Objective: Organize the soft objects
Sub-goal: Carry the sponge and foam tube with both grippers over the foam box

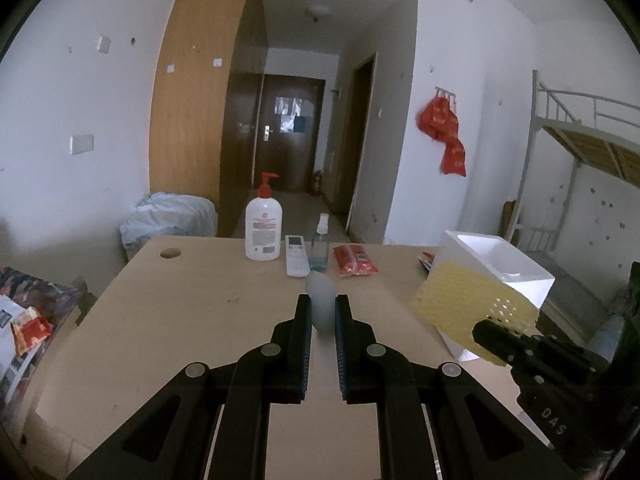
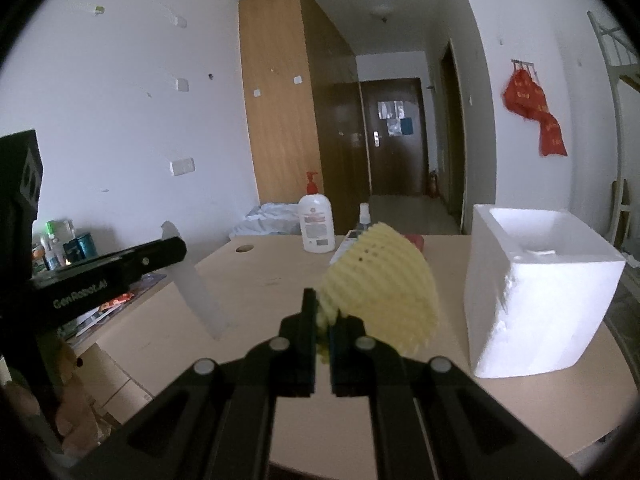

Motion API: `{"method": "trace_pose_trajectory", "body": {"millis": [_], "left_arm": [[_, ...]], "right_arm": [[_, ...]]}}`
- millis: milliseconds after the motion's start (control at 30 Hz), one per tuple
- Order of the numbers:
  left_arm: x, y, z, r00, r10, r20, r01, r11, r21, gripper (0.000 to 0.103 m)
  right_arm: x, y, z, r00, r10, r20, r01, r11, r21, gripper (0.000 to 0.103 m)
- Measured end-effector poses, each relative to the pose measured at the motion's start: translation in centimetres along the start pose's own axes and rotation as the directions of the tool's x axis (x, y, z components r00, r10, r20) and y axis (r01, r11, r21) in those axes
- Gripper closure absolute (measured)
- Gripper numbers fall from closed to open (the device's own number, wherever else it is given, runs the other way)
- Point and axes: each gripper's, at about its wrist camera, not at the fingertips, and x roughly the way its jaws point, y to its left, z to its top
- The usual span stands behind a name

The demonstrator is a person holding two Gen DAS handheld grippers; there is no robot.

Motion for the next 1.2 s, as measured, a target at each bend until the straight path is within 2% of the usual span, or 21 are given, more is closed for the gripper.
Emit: {"method": "trace_pose_trajectory", "body": {"millis": [333, 567, 1000, 1200], "left_arm": [[-2.6, -1.4, -1.8, 0.999, -0.024, 0.021, 0.023, 0.999, 0.037, 0.091], [-2.9, -4.1, -2.0, 0.995, -0.100, 0.031, 0.097, 0.992, 0.075, 0.091], [-1.6, -11.4, -2.3, 0.966, -0.260, -0.002, 0.258, 0.957, 0.130, 0.091], [-1.2, -13.7, -2.7, 0.953, -0.301, -0.025, 0.301, 0.942, 0.151, 0.091]], "right_arm": [[-2.8, 0.8, -1.5, 0.999, -0.020, 0.035, 0.020, 1.000, -0.001, 0.096], [-5.1, -0.9, -2.1, 0.993, -0.106, 0.059, 0.105, 0.994, 0.017, 0.096], [-9.5, -5.4, -3.3, 0.961, -0.266, 0.074, 0.260, 0.962, 0.081, 0.096], [-10.5, -6.9, -3.9, 0.948, -0.309, 0.069, 0.301, 0.947, 0.111, 0.096]]}}
